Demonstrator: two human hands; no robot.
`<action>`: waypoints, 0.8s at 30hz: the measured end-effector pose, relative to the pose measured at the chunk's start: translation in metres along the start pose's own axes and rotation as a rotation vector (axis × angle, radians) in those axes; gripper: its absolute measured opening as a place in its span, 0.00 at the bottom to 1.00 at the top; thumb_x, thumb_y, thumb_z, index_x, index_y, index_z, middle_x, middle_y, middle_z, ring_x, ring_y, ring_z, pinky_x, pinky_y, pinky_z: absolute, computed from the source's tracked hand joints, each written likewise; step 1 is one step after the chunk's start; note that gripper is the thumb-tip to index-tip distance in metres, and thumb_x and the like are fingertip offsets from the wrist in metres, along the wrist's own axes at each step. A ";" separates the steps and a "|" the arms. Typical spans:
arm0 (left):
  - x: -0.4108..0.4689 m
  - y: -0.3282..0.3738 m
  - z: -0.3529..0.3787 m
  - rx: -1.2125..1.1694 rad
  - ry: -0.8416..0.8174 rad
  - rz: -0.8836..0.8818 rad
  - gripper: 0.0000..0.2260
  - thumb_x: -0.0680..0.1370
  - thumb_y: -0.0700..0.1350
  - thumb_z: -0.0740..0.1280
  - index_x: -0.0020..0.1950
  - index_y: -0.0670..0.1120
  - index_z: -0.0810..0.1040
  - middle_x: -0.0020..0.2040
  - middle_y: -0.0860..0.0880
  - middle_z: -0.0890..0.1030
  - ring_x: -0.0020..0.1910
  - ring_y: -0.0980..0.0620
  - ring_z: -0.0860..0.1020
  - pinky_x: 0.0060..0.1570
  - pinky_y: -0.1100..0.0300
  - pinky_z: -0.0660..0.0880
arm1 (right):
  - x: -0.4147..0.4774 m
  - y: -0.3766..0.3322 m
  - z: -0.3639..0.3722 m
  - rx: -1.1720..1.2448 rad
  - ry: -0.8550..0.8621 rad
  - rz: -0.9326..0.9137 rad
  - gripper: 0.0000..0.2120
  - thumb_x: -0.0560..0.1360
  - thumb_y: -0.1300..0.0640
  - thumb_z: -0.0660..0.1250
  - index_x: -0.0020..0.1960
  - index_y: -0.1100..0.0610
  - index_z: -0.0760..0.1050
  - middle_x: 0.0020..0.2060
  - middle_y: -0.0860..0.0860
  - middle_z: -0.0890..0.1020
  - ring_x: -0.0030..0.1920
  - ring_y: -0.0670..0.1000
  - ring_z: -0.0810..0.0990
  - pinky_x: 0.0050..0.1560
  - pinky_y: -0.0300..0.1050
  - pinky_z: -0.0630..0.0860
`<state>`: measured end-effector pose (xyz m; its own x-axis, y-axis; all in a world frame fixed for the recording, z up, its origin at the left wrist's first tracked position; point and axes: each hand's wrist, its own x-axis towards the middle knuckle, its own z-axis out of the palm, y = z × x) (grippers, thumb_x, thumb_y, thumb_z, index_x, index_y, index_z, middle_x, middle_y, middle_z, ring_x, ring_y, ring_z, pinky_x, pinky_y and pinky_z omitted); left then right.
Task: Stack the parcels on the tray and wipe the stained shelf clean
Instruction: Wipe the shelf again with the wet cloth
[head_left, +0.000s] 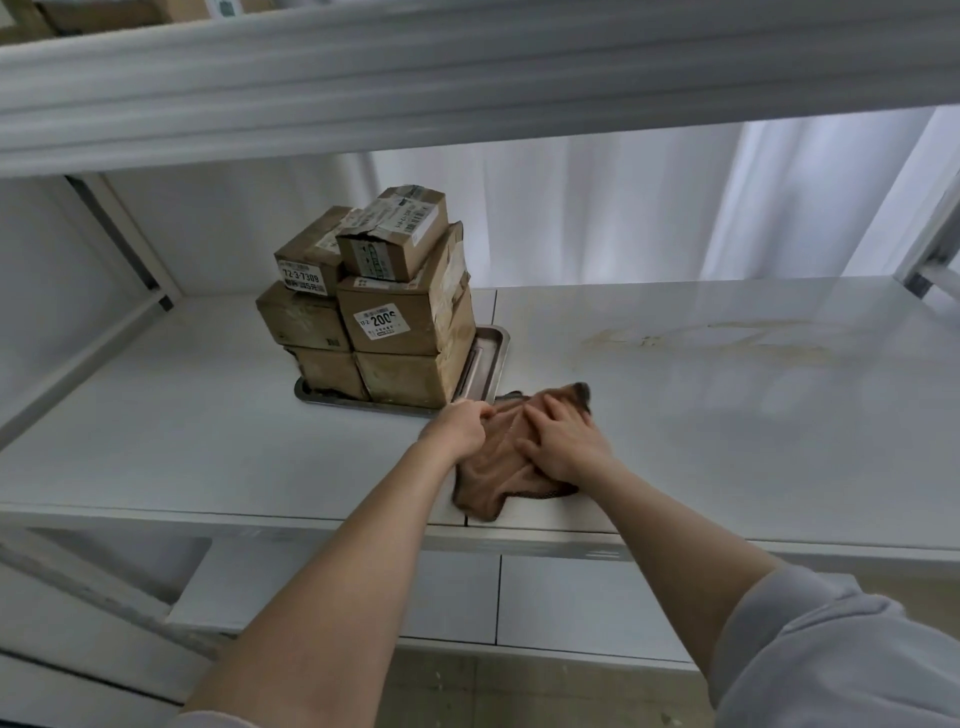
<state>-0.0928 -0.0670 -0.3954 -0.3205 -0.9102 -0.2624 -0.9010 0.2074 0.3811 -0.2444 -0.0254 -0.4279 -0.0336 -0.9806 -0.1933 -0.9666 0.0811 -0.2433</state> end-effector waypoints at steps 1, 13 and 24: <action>0.001 -0.002 0.000 0.030 -0.011 0.002 0.21 0.79 0.38 0.54 0.69 0.52 0.72 0.71 0.47 0.68 0.68 0.45 0.69 0.67 0.50 0.68 | 0.005 0.005 -0.002 0.010 0.002 0.054 0.30 0.79 0.39 0.53 0.78 0.48 0.52 0.78 0.52 0.50 0.78 0.55 0.47 0.77 0.54 0.46; 0.024 -0.018 -0.001 0.085 0.060 -0.025 0.20 0.80 0.39 0.52 0.71 0.48 0.69 0.72 0.46 0.66 0.70 0.45 0.67 0.67 0.47 0.67 | 0.048 -0.019 -0.009 -0.233 0.171 0.220 0.19 0.81 0.56 0.52 0.70 0.55 0.67 0.68 0.57 0.65 0.68 0.59 0.63 0.64 0.53 0.64; 0.019 -0.028 -0.016 -0.170 0.089 -0.035 0.20 0.80 0.37 0.53 0.73 0.43 0.67 0.77 0.42 0.58 0.76 0.45 0.58 0.72 0.59 0.54 | 0.046 -0.063 0.021 -0.036 -0.057 -0.105 0.30 0.82 0.43 0.42 0.79 0.52 0.41 0.78 0.54 0.41 0.77 0.57 0.37 0.76 0.58 0.38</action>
<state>-0.0687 -0.0959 -0.3967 -0.2564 -0.9453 -0.2016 -0.8460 0.1186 0.5198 -0.1794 -0.0723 -0.4416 0.0821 -0.9714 -0.2228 -0.9725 -0.0293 -0.2311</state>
